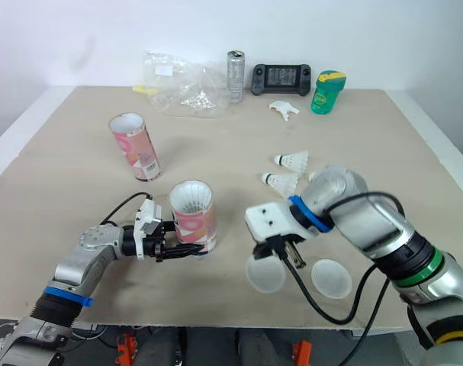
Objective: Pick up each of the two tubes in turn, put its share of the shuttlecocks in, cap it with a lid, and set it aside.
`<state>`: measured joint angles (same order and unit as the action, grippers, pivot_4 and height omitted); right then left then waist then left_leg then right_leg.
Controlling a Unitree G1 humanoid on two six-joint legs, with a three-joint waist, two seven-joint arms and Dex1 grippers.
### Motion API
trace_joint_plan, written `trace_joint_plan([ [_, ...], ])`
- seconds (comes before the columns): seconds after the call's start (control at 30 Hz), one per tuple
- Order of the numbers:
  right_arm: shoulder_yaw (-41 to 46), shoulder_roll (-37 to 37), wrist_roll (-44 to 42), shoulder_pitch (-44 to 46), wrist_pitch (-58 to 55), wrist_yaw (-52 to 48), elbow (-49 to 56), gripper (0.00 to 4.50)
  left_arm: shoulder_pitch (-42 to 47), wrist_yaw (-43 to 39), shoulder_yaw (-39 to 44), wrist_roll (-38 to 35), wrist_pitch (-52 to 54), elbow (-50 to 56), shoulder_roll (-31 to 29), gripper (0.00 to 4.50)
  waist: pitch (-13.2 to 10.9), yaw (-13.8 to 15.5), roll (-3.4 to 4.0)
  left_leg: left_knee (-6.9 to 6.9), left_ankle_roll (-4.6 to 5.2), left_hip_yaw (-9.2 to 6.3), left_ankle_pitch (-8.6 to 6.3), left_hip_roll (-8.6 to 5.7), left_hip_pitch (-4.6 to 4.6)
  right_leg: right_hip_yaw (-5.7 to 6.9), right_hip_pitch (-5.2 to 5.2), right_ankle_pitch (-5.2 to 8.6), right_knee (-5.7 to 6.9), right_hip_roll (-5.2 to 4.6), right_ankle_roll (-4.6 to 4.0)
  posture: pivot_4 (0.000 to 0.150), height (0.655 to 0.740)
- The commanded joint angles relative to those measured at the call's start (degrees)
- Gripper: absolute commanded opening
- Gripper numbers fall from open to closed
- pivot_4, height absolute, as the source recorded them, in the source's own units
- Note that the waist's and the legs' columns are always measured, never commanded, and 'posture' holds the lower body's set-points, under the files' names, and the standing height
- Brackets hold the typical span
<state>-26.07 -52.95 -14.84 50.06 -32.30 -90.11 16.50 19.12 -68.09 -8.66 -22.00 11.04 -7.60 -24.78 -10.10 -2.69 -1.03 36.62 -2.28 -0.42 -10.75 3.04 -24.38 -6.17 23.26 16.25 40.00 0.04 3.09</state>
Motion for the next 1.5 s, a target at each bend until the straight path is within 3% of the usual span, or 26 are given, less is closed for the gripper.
trace_joint_plan([
  [0.03,5.8,4.6,-7.4,10.3,-6.9,-1.5,-2.5,0.02,-0.3,-0.3,-1.2,2.4,-0.5,-3.5,-0.6,2.81,0.0,-0.1,0.0,0.0,0.0,0.0,0.0,0.0,0.01,0.0,0.0,-0.01,0.0,0.0,-0.01,0.15,0.7213],
  [0.27,2.0,19.9,-2.9,26.9,-2.9,2.4,-21.6,0.02,2.0,-3.6,-3.3,3.8,-2.4,-6.2,-1.6,2.81,0.1,-0.2,-0.06,-0.02,0.03,0.01,0.02,0.08,0.08,0.08,0.0,-0.04,0.01,0.05,-0.13,0.15,0.7213],
  [0.5,-1.8,26.8,4.8,32.1,7.8,0.9,-34.3,0.02,3.0,-5.9,-5.3,5.3,-3.5,-6.8,-3.2,2.81,0.1,0.1,-0.11,-0.09,0.04,-0.09,0.02,0.11,-0.13,0.14,0.11,-0.06,0.01,0.13,-0.39,0.15,0.7213],
  [0.93,-4.3,20.8,-0.3,33.6,8.3,-2.4,-27.7,0.02,1.8,-6.3,-4.7,5.2,-4.9,-8.0,-4.8,2.81,0.1,-0.4,-0.1,-0.26,0.14,-0.27,-0.09,0.58,0.06,0.27,0.1,0.05,0.05,0.66,-0.78,0.15,0.7213],
  [1.3,-3.5,23.0,3.8,31.3,10.2,-1.9,-28.4,0.02,2.6,-6.7,-5.0,5.3,-5.8,-9.7,-4.2,2.81,0.1,-0.4,-0.09,-0.25,0.15,-0.31,-0.08,0.64,0.11,0.33,0.08,0.08,0.1,0.7,-0.78,0.15,0.7213],
  [1.5,-4.4,20.8,2.9,29.6,10.4,-2.4,-23.9,0.02,2.1,-6.8,-4.8,5.3,-6.4,-10.3,-4.3,2.81,0.1,-0.3,-0.09,-0.26,0.15,-0.33,-0.08,0.64,0.11,0.35,0.08,0.09,0.1,0.71,-0.8,0.15,0.7213],
])
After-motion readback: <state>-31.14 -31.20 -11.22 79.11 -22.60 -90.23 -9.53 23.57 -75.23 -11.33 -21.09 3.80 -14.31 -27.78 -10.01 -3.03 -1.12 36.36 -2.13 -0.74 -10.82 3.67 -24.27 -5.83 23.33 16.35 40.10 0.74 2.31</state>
